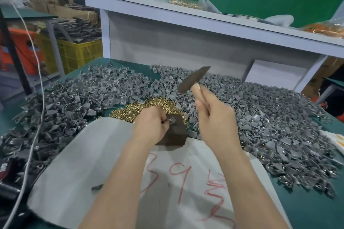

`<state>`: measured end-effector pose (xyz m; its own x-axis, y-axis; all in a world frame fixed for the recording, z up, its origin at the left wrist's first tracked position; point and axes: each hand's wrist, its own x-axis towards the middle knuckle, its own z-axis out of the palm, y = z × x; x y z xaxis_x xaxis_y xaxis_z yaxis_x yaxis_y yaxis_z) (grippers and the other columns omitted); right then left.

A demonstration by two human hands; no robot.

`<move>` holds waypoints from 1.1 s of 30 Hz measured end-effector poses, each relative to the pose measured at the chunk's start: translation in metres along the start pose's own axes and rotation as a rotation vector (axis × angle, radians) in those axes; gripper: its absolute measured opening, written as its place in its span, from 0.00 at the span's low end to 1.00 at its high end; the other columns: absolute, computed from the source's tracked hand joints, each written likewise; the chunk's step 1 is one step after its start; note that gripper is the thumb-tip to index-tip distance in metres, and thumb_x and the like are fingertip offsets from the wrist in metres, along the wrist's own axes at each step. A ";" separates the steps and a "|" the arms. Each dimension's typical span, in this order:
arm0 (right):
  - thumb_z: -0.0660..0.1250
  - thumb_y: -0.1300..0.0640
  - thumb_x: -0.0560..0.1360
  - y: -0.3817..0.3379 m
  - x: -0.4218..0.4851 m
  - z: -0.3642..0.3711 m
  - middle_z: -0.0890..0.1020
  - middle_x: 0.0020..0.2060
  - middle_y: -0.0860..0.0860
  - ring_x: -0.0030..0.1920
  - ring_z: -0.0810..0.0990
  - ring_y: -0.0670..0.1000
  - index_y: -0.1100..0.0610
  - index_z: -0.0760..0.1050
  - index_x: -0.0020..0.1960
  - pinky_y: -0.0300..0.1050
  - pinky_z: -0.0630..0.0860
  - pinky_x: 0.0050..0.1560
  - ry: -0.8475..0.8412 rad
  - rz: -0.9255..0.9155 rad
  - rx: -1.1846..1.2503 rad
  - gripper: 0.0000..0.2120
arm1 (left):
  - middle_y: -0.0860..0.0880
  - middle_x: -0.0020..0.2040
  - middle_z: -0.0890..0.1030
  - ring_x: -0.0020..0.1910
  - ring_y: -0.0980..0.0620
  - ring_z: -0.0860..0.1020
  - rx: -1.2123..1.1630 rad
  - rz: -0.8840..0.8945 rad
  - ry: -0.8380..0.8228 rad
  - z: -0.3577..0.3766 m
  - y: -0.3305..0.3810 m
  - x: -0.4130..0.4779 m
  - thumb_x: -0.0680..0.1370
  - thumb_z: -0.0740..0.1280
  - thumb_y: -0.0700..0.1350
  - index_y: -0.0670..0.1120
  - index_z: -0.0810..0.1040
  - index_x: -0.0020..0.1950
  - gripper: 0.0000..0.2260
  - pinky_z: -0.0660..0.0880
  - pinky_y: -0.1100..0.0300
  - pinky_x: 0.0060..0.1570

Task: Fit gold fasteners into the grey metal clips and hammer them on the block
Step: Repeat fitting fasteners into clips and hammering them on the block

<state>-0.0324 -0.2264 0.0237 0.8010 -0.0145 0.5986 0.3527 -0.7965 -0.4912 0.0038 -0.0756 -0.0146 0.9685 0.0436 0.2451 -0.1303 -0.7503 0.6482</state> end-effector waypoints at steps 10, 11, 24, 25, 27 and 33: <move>0.57 0.52 0.80 0.024 0.009 0.007 0.82 0.44 0.54 0.44 0.81 0.57 0.51 0.70 0.58 0.53 0.78 0.46 -0.220 0.187 -0.083 0.09 | 0.48 0.42 0.80 0.45 0.45 0.78 0.018 -0.027 -0.015 -0.002 0.000 -0.001 0.73 0.70 0.42 0.48 0.80 0.42 0.01 0.77 0.53 0.47; 0.56 0.51 0.80 0.031 0.011 0.010 0.81 0.42 0.53 0.41 0.81 0.56 0.52 0.68 0.54 0.55 0.79 0.44 -0.218 0.266 -0.055 0.06 | 0.48 0.42 0.80 0.45 0.45 0.78 0.014 -0.028 -0.015 -0.002 0.001 -0.001 0.73 0.70 0.42 0.48 0.80 0.42 0.01 0.77 0.53 0.47; 0.64 0.48 0.77 0.024 0.010 0.022 0.76 0.53 0.50 0.52 0.76 0.51 0.49 0.72 0.67 0.47 0.73 0.55 -0.334 0.119 -0.106 0.18 | 0.50 0.48 0.82 0.50 0.48 0.79 -0.168 0.018 -0.022 -0.001 0.005 -0.001 0.77 0.66 0.42 0.48 0.79 0.49 0.04 0.76 0.53 0.54; 0.65 0.51 0.77 0.015 0.015 0.024 0.78 0.51 0.49 0.50 0.78 0.49 0.49 0.74 0.65 0.46 0.74 0.54 -0.399 0.060 -0.022 0.17 | 0.50 0.48 0.83 0.50 0.49 0.79 -0.208 0.021 -0.026 -0.001 0.006 0.000 0.76 0.66 0.42 0.48 0.79 0.49 0.04 0.76 0.54 0.53; 0.66 0.55 0.77 0.008 0.029 0.034 0.82 0.47 0.47 0.45 0.79 0.46 0.52 0.79 0.56 0.40 0.75 0.48 -0.430 0.062 0.024 0.09 | 0.50 0.48 0.83 0.49 0.51 0.79 -0.319 -0.012 0.015 -0.002 0.006 0.001 0.76 0.67 0.41 0.48 0.80 0.50 0.05 0.75 0.58 0.54; 0.65 0.54 0.77 0.027 0.090 0.057 0.69 0.68 0.58 0.60 0.73 0.47 0.55 0.66 0.70 0.40 0.69 0.61 -0.005 0.516 0.056 0.22 | 0.55 0.50 0.79 0.52 0.57 0.76 -0.855 -0.290 0.475 -0.017 -0.003 0.008 0.78 0.64 0.39 0.47 0.77 0.57 0.09 0.70 0.65 0.54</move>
<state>0.0765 -0.2147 0.0282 0.8796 -0.3938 0.2669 -0.0634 -0.6530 -0.7547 0.0083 -0.0613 -0.0023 0.8270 0.5454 0.1365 -0.1919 0.0456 0.9803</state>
